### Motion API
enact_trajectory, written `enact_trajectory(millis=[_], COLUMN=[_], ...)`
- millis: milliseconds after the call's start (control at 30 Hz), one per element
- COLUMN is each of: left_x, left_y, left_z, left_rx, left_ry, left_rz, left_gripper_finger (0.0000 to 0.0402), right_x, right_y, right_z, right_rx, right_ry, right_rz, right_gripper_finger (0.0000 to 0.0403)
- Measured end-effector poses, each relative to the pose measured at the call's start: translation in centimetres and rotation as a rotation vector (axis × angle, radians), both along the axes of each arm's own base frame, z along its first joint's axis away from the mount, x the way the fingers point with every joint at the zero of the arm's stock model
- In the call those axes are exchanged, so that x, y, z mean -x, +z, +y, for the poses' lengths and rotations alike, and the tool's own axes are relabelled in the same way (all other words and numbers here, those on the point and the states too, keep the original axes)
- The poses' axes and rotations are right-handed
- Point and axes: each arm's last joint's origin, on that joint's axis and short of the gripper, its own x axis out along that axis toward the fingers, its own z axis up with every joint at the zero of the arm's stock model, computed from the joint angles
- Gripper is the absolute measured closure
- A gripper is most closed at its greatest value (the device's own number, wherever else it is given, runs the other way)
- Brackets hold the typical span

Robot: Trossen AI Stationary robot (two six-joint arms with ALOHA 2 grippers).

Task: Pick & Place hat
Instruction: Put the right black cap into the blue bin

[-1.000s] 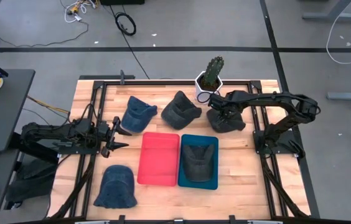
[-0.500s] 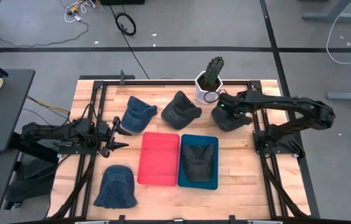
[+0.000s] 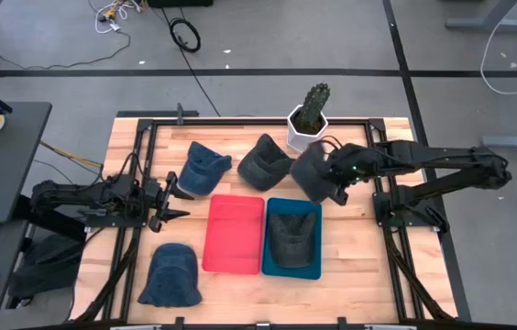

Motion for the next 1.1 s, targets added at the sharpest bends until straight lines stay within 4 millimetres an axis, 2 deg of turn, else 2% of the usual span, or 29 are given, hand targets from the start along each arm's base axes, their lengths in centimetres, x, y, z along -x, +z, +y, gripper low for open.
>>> enact_trajectory(millis=[133,300,600,800,1100], left_x=[0.0,0.0,0.0,0.0,0.0], left_y=[0.0,0.0,0.0,0.0,0.0], left_z=[0.0,0.0,0.0,0.0,0.0], left_rx=[0.000,0.000,0.000,0.000,0.000], left_ry=[0.000,0.000,0.000,0.000,0.000], left_rz=[0.000,-0.001,0.000,0.000,0.000], left_gripper_finger=[0.0174,0.0174,0.0174,0.0174,0.0174], right_x=[-1.5,-3.7,-7.1,-7.7,-7.5], right_y=[1.9,3.3,3.1,2.4,2.3], right_z=[1.6,3.6,6.1,7.0,8.3], right_rx=[0.032,0.052,0.116,0.140,0.174], right_ry=[0.121,0.231,0.395,0.458,0.548], right_rz=[-0.104,-0.130,-0.076,-0.043,-0.035], right_gripper_finger=[0.0402,0.0402,0.0403,0.0403,0.0403])
